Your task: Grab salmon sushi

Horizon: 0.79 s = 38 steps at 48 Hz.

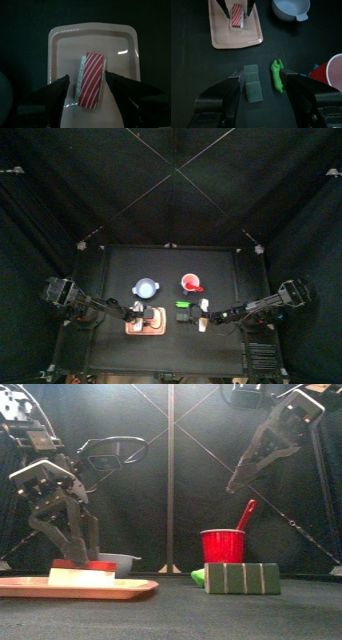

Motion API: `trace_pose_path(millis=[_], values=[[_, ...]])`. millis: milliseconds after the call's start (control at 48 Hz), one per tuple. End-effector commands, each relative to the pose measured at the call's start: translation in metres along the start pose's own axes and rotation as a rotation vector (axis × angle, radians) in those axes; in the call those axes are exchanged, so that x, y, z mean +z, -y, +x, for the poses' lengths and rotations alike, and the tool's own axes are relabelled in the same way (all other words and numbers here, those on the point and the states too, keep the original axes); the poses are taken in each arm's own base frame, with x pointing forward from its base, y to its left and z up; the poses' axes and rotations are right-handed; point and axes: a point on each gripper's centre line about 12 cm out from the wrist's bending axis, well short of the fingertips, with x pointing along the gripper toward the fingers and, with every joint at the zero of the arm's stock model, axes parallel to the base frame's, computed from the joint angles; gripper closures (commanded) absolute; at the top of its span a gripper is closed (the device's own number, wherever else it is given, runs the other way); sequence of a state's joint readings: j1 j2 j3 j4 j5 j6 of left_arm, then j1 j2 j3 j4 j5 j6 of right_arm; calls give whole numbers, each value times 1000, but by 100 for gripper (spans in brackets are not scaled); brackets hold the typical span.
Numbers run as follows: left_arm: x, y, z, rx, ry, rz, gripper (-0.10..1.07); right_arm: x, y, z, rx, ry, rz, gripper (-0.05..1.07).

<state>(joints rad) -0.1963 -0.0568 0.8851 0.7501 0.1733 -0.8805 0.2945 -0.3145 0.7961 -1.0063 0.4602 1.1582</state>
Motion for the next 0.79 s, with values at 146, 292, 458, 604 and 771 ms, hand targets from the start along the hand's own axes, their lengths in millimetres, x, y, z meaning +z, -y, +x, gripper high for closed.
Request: trace_pose_path(millis=[146, 292, 458, 604, 771], values=[[1, 2, 4, -4, -6, 5, 5, 7, 1, -7, 6, 27, 13, 12], [-2, 2, 8, -1, -21, 5, 7, 7, 1, -7, 7, 28, 15, 12], [-4, 2, 10, -1, -27, 6, 12, 7, 1, -7, 7, 25, 18, 12], [0, 2, 9, -2, -18, 5, 22, 7, 1, -7, 7, 25, 20, 12], [7, 2, 6, 1, 0, 2, 37, 6, 1, -7, 8, 23, 21, 12]])
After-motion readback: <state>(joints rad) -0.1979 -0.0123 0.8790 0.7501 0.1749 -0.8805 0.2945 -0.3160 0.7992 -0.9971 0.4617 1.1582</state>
